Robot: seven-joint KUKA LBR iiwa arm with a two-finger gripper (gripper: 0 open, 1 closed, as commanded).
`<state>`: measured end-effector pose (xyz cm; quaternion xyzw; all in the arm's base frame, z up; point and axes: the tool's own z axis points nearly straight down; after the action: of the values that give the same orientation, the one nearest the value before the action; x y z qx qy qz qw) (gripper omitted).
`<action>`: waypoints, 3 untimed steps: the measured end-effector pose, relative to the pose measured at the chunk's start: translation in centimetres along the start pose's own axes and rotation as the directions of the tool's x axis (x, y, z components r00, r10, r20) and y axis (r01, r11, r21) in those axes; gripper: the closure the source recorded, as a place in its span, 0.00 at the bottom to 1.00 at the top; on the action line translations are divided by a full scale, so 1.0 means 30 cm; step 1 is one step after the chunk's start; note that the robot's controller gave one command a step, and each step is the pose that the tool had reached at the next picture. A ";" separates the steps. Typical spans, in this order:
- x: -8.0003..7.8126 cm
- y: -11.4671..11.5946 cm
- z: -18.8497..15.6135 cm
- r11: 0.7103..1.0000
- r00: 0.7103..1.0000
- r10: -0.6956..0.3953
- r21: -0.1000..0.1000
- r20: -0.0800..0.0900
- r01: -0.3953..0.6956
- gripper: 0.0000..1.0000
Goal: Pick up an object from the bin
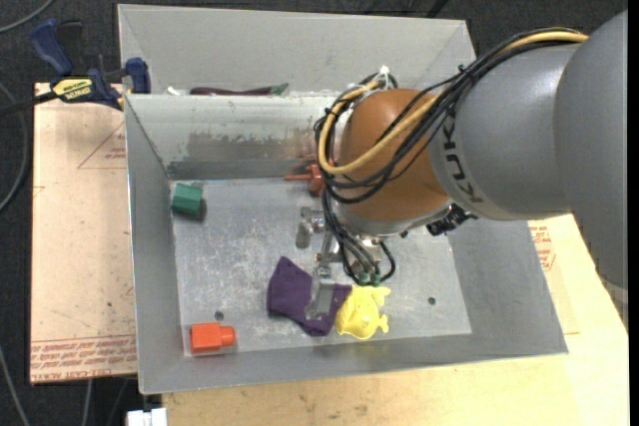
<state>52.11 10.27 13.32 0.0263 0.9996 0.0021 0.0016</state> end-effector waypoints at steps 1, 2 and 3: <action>0.092 0.049 0.172 0.996 0.996 0.085 0.002 -0.002 -0.085 0.00; 0.119 0.006 0.209 0.988 0.988 0.155 -0.002 0.002 -0.155 1.00; 0.119 0.005 0.210 0.988 0.988 0.156 -0.002 0.001 -0.156 1.00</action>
Offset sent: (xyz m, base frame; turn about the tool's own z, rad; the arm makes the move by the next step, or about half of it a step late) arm -0.0360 0.0032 -0.0632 0.1565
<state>48.57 10.64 7.00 0.1043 0.9945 0.0030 0.0022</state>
